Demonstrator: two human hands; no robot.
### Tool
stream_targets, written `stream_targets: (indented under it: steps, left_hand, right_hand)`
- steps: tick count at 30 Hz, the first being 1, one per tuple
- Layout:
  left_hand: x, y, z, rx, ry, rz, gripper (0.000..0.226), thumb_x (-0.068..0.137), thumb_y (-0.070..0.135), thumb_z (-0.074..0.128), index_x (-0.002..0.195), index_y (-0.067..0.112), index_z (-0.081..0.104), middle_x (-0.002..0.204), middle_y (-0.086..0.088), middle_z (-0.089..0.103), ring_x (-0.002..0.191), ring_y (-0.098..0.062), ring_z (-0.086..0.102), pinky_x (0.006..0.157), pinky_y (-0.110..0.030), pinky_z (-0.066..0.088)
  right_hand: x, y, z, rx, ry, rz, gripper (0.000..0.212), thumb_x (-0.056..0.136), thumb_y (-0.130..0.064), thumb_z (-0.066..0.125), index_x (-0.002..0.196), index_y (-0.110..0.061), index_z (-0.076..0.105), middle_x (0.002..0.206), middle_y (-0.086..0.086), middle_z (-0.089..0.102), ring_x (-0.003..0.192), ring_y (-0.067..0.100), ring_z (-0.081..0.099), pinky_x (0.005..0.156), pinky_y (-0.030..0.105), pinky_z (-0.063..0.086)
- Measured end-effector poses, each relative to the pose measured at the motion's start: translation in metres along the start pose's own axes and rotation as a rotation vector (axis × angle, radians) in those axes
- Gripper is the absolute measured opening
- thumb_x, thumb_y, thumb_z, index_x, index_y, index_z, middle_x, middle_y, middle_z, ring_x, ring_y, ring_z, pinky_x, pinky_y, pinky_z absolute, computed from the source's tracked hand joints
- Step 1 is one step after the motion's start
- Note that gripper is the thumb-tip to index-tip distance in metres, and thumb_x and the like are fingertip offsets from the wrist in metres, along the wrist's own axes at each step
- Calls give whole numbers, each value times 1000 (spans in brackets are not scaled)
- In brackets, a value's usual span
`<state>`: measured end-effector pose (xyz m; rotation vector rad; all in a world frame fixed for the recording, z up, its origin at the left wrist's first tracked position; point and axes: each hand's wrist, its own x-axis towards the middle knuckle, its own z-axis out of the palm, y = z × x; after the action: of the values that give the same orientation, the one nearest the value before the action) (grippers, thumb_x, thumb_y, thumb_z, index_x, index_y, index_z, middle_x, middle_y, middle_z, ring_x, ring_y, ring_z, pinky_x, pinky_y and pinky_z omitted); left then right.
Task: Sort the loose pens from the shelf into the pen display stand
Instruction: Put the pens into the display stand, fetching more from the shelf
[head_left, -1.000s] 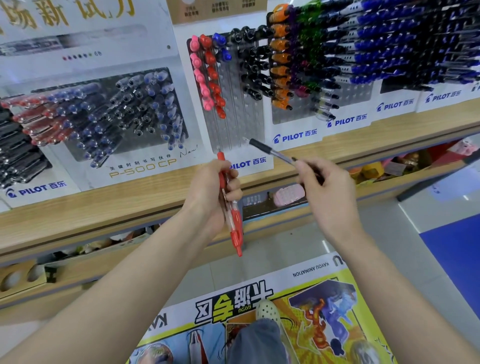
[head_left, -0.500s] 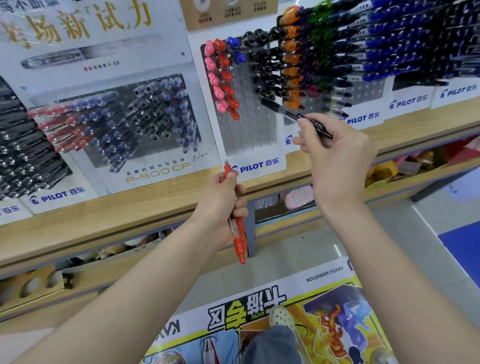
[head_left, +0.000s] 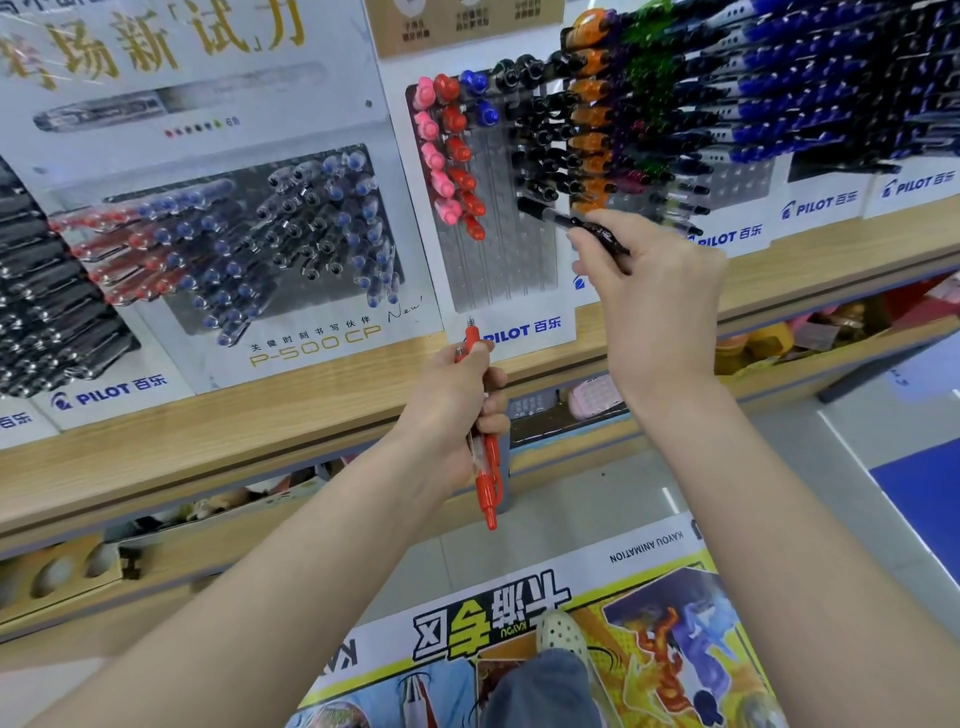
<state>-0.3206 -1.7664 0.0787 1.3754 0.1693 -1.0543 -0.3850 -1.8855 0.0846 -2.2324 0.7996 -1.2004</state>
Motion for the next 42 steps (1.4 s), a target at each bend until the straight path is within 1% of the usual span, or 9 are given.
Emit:
stream_targets:
  steps: [3,8,13,15,18,21,26,35,42]
  left_hand:
    - [0,0,-1,5,-2,-5,15,101,18,39,109,11,49,66,-2,41,36,-4,30,31,-13,24]
    - [-2,-1,0,13,-12,-5,13,101,16,38,102,11,49,66,-3,41,34,-4,30,31,-12,22]
    - [-5,-2,2,-2,-20,-14,13,101,16,39,103,10,50,66,-3,42,34,-4,30,31,-13,23]
    - [-5,-1,2,-13,-22,-15,13,101,16,39,104,10,50,66,-3,42,34,-4,30,30,-13,23]
    - [-4,1,0,-26,-13,-28,11,100,14,39,101,9,48,63,-2,42,33,-4,29,30,-13,22]
    - [-2,3,-4,-10,1,-35,9,98,11,40,93,9,47,61,-1,44,35,-5,30,31,-14,23]
    - [1,6,-6,13,-1,-16,10,97,10,41,93,8,50,61,-1,45,42,-8,32,35,-15,28]
    - [4,10,-7,-6,-43,22,14,101,12,39,102,6,51,65,-3,52,46,-9,43,38,-17,40]
    - [6,12,-11,-57,-61,79,16,101,14,40,103,5,53,69,-5,63,49,-11,55,51,-23,54]
  right_hand:
    - [5,-4,6,-97,-15,-69,23,90,-21,58,100,-4,69,70,11,68,63,26,64,58,35,52]
    - [11,-12,13,-165,0,-92,20,87,-18,59,92,-1,69,62,13,65,51,26,52,50,26,39]
    - [11,-21,9,-197,-129,-33,27,95,-24,52,110,-5,64,83,13,68,72,28,60,62,33,45]
    - [8,-24,4,-162,-122,-12,29,96,-26,49,116,-6,59,89,9,67,78,25,61,66,34,48]
    - [-2,-26,-3,-64,-72,24,20,95,-23,52,107,-8,55,87,4,62,77,21,59,66,39,50]
    - [-3,-24,0,-48,-13,-36,13,90,-17,59,97,-5,60,82,5,64,70,23,60,60,43,52]
    - [0,-21,8,-41,22,-48,13,86,-13,63,93,-3,64,74,7,65,63,22,59,57,41,52]
    - [10,-20,23,-16,-46,149,20,89,-18,62,104,-5,66,80,9,68,72,21,63,71,39,53]
    - [15,-23,26,-38,-40,205,22,90,-22,61,106,-7,65,81,2,66,74,15,61,72,34,52]
